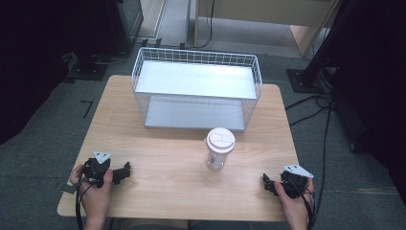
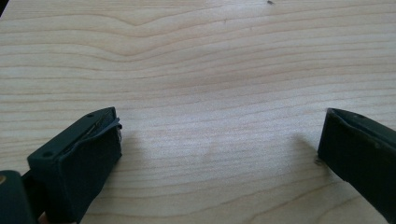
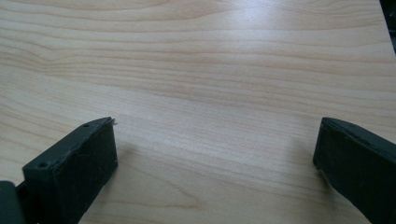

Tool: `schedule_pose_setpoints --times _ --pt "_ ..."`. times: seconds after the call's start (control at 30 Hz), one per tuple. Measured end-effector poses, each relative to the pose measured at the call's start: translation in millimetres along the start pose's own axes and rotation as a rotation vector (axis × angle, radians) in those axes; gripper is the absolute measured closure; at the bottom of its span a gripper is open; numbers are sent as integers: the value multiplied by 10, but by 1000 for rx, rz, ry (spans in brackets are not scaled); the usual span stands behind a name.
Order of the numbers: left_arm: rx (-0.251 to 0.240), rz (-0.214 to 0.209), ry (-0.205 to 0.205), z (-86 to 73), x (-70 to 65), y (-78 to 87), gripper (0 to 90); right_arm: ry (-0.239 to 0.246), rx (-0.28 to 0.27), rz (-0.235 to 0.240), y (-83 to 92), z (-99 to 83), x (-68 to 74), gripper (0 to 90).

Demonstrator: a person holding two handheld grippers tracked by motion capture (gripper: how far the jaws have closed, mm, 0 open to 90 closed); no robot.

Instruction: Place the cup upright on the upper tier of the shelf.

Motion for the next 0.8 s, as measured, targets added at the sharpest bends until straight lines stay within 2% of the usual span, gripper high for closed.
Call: schedule_pose_setpoints --times 0.23,0.27,0.37,0.43,0.57,0.8 --pt "-1 16 17 25 -12 -25 0 -8 -1 -6 11 0 7 0" --pt "-2 16 18 28 -12 -28 0 -11 -10 -2 27 6 14 0" --pt "-2 15 20 28 -14 -28 0 -59 -52 38 94 65 67 0" --pt "-2 15 20 28 -14 -28 0 -57 -59 50 135 99 120 0" --pt "-2 16 20 28 -14 -28 0 -28 -66 58 190 158 238 0" --pt "-2 16 20 28 -14 -28 0 27 -85 103 277 334 458 0"
Point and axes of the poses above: each handheld gripper's, and its own axes: y roughly backward along the jaws, z roughly out of its top, x roughly to its left, the point moved 6 cm from there along -y, roughly forward along the jaws, and after that the axes turned 9 degrees about y, right-handed, at the moved point
